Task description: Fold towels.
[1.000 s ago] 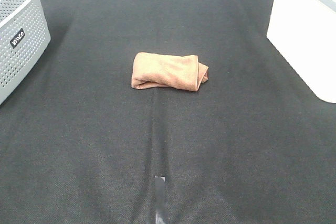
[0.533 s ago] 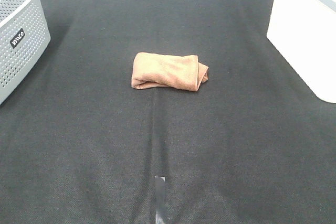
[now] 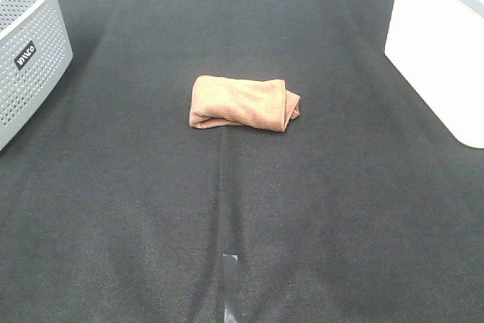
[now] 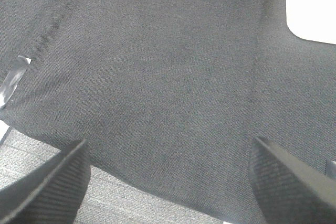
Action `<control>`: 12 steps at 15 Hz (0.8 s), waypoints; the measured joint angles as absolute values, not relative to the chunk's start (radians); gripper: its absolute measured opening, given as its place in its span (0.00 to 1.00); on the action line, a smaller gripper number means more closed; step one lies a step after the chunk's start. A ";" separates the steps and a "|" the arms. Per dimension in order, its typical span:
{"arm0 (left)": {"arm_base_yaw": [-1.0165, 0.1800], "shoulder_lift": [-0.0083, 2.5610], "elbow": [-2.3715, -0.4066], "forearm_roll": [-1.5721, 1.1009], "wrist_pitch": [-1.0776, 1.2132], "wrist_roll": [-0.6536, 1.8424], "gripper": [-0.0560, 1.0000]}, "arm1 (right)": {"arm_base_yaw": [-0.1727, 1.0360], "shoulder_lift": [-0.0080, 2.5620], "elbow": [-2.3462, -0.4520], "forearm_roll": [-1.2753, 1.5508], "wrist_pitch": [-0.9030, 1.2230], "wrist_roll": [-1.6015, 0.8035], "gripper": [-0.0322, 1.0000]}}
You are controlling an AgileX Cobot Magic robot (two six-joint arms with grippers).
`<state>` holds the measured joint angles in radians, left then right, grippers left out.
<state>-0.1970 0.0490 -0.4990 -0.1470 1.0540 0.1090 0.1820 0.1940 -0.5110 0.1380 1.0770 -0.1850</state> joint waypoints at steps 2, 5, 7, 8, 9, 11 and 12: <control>-0.103 0.049 -0.499 -0.147 1.054 0.109 0.74 | 0.181 0.194 -0.511 0.138 1.077 -0.186 0.79; 0.003 0.046 -0.499 -0.147 1.053 0.109 0.74 | 0.142 0.194 -0.511 0.142 1.077 -0.186 0.79; 0.018 0.005 -0.499 -0.147 1.053 0.109 0.74 | 0.033 0.194 -0.511 0.145 1.077 -0.186 0.79; 0.018 0.005 -0.499 -0.147 1.053 0.109 0.74 | 0.033 0.194 -0.511 0.145 1.077 -0.186 0.79; 0.020 -0.005 -0.499 -0.148 1.053 0.109 0.74 | 0.003 0.177 -0.511 0.145 1.076 -0.186 0.79; 0.020 -0.005 -0.499 -0.148 1.053 0.109 0.74 | 0.003 0.153 -0.511 0.146 1.076 -0.186 0.79; 0.020 -0.005 -0.499 -0.148 1.053 0.109 0.74 | 0.003 0.118 -0.511 0.147 1.076 -0.186 0.79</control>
